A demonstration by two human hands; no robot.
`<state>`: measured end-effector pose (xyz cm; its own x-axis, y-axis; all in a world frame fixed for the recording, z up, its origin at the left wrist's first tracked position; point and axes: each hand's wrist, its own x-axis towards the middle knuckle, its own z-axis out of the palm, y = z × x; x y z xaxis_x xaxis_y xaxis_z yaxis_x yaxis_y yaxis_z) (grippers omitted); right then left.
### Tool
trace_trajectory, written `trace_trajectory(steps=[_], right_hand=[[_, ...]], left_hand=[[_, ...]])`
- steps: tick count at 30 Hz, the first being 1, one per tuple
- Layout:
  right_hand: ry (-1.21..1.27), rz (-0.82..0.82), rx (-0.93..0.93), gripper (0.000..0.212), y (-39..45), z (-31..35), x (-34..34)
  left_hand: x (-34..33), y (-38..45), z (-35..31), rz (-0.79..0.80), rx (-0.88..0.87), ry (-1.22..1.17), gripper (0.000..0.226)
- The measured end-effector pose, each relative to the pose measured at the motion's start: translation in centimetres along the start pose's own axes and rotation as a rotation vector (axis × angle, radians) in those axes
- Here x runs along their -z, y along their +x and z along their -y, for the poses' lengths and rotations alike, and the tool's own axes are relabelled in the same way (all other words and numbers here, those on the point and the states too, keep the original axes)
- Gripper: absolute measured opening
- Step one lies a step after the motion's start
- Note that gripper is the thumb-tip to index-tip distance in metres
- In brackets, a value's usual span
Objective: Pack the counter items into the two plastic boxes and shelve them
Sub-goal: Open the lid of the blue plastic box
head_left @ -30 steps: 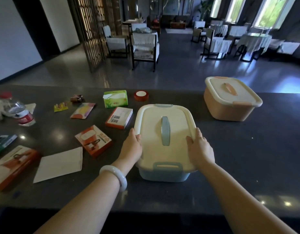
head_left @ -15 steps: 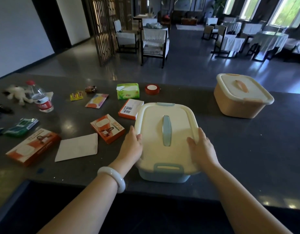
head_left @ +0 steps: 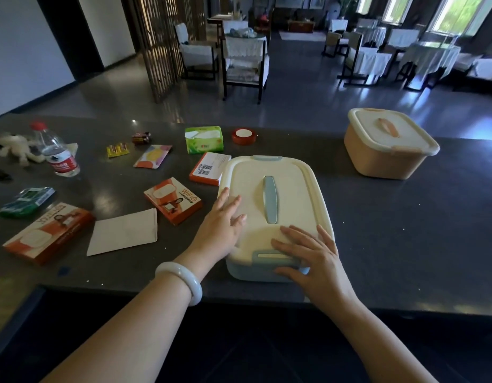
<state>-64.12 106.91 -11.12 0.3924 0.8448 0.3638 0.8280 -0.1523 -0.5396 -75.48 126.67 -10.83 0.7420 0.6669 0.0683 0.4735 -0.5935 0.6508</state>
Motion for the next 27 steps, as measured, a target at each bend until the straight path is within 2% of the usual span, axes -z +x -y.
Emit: trace_trajectory(steps=[4, 10, 19, 27], right_hand=[[0.095, -0.030, -0.085, 0.038, 0.0, 0.3, -0.3], [0.094, -0.054, -0.176, 0.036, 0.0, 0.3, -0.7], [0.141, -0.108, -0.127, 0.039, -0.3, 0.8, -0.7], [0.056, 0.013, -0.087, 0.040, 0.3, 1.1, -0.1]], left_hand=[[-0.2, -0.2, -0.1, -0.003, 0.011, -0.030, 0.051], [-0.3, 0.3, 0.1, 0.032, 0.050, -0.052, 0.052], [-0.5, 0.8, 0.4, 0.036, 0.049, -0.014, 0.051], [-0.2, 1.0, 0.0, 0.066, 0.036, 0.028, 0.053]])
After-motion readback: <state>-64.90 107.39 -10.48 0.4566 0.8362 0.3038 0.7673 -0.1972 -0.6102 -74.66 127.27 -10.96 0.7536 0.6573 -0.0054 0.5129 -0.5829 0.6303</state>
